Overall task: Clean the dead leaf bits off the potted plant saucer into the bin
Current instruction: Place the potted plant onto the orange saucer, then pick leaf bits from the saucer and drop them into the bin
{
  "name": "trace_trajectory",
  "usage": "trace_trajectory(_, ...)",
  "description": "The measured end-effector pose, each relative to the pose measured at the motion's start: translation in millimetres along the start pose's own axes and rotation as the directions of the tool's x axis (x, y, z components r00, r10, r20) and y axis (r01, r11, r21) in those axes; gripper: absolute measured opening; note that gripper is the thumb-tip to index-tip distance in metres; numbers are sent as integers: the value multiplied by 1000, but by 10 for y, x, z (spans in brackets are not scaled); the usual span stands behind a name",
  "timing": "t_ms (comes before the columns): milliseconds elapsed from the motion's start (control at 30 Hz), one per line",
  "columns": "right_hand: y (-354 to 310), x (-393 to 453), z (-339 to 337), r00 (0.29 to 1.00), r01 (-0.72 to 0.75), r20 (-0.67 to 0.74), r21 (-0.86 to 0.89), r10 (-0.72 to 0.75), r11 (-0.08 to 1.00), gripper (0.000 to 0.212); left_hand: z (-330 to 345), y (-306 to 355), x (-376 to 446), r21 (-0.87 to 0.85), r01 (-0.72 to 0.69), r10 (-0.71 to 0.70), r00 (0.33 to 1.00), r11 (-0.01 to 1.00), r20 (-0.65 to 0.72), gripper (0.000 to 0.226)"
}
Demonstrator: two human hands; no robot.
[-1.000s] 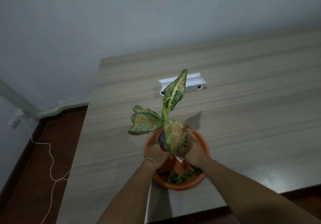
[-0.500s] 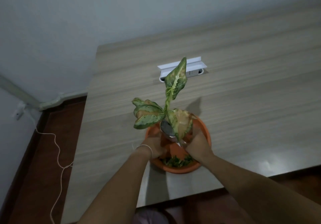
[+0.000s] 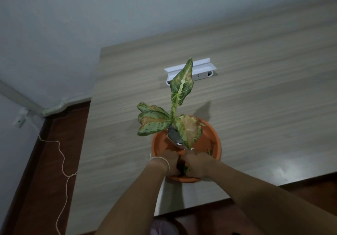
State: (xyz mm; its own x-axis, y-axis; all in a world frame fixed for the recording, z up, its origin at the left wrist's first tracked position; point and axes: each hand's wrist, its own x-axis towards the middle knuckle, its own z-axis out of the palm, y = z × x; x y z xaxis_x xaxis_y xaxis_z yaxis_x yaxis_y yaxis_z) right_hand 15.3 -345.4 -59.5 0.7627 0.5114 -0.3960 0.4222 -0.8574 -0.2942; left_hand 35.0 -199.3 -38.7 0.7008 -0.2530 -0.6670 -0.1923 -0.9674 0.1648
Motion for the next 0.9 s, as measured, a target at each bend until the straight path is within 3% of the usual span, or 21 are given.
trace_trajectory(67, -67, -9, 20, 1000, -9, -29, -27, 8, 1000, 40, 25, 70, -65, -16, -18, 18, 1000, 1000, -1, 38)
trace_trajectory(300, -148, 38, 26, 996, -81, -23, 135, 85, 988, 25, 160, 77, -22, -115, -47, 27, 985, 992, -170, 29)
trace_trajectory(567, -138, 80, 10, 988, -150, 16, 274, 151, 950, 16, 162, 32, -9, -240, 43, -88, 979, 970, -183, 27)
trace_trajectory(767, 41, 107, 12, 962, -177, -146, 302, 229, 937, 16, 102, -56, -77, -437, 85, -204, 950, 896, -235, 17)
trace_trajectory(900, 109, 65, -55, 924, -232, -174, 451, 340, 862, 11, 59, -143, -178, -460, 82, -241, 924, 884, -298, 14)
